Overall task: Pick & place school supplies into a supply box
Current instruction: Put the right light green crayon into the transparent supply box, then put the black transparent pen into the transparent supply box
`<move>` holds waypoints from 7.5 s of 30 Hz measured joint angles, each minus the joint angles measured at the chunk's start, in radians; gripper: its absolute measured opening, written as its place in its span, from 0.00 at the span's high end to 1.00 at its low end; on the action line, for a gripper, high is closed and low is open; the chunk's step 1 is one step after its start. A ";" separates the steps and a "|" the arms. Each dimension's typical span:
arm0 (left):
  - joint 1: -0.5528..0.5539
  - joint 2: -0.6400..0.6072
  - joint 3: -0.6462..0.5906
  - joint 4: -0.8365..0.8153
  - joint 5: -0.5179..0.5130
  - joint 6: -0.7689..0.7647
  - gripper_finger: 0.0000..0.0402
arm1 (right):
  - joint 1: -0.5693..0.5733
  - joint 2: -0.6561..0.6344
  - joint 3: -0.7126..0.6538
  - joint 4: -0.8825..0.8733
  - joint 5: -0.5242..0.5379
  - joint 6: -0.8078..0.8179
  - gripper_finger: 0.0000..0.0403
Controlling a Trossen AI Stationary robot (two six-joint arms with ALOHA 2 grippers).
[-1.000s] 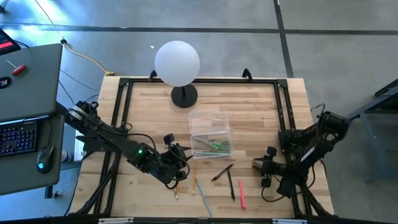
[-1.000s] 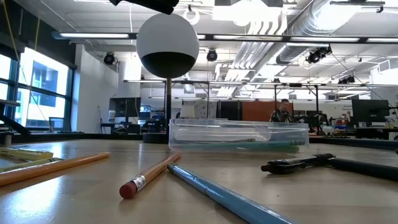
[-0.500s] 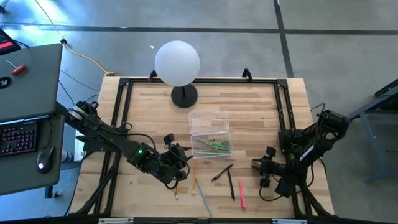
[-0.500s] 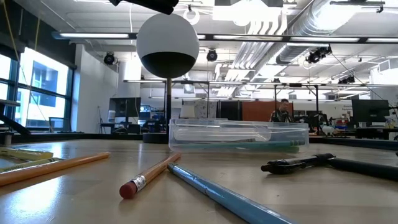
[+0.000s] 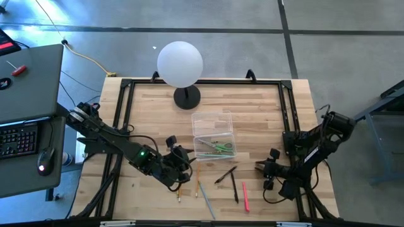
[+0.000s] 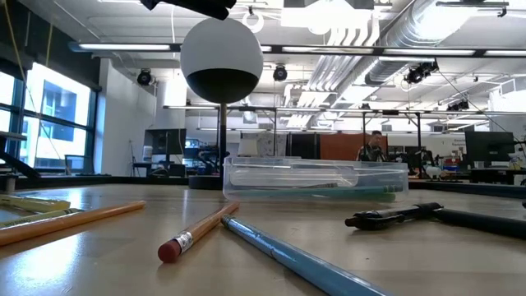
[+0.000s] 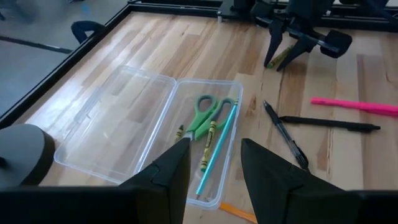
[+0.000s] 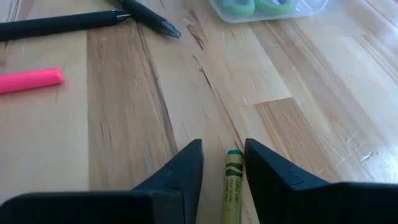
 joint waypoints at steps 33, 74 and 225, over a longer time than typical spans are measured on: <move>0.000 0.000 0.000 0.060 0.052 -0.053 0.57 | 0.060 0.009 -0.276 0.601 0.143 -0.195 0.79; 0.000 0.001 0.001 0.073 0.275 -0.050 0.57 | -0.183 -0.121 -0.181 0.955 0.140 -0.865 0.97; 0.000 0.000 0.000 0.073 0.338 -0.050 0.57 | -0.620 -0.065 -0.096 0.944 -0.704 -1.453 0.77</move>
